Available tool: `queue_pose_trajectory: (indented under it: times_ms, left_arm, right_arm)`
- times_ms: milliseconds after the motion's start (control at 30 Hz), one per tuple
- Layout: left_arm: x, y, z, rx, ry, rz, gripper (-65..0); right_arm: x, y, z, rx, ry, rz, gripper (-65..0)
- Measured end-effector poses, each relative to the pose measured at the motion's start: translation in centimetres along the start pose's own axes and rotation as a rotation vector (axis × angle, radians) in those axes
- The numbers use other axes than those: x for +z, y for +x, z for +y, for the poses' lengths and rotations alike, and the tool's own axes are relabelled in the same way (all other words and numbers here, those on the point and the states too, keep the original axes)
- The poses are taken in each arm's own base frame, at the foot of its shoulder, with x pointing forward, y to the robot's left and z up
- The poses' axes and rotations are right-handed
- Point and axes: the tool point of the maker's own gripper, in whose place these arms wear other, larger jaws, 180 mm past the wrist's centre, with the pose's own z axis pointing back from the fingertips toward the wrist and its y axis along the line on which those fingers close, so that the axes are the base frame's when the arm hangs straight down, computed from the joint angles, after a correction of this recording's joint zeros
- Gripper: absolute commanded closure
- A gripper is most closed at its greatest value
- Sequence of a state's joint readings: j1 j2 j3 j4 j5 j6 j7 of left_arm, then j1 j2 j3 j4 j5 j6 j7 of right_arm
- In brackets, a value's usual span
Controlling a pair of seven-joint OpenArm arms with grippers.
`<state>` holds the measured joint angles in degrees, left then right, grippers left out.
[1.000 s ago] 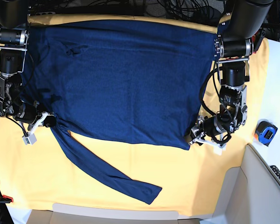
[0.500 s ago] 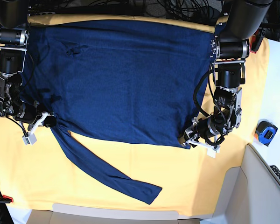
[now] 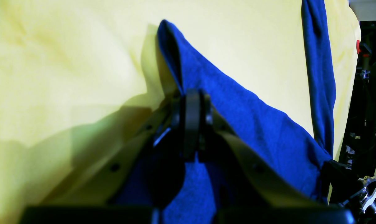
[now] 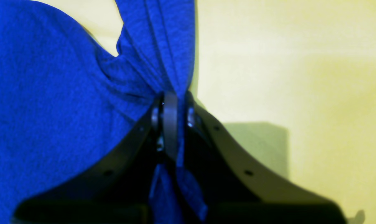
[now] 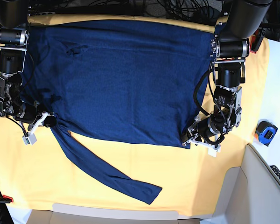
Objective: Fold the T-shirt properly
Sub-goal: 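Lift the hem with both grippers and fold it toward the shoulder edge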
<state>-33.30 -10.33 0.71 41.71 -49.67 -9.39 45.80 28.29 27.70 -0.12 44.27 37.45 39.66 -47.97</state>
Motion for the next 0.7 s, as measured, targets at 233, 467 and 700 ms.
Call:
queue_pose_trajectory:
  times_ms: [233, 467, 700]
  left_arm:
    - [1.4, 1.2, -2.4, -0.078, -0.049, -0.018, -0.2]
    - [2.6, -0.1, -3.1, -0.133, -0.070, 0.007, -0.2]
    - [5.6, 0.2, -3.4, -0.234, -0.072, -0.021, -0.2]
  right_arm:
    - [0.2, 0.5, -0.2, 0.025, -0.015, 0.024, 0.0]
    - [1.2, 2.0, -0.7, 0.075, -0.045, -0.003, 0.0]
    - [3.7, 4.6, -1.3, 0.160, -0.088, -0.058, 0.0]
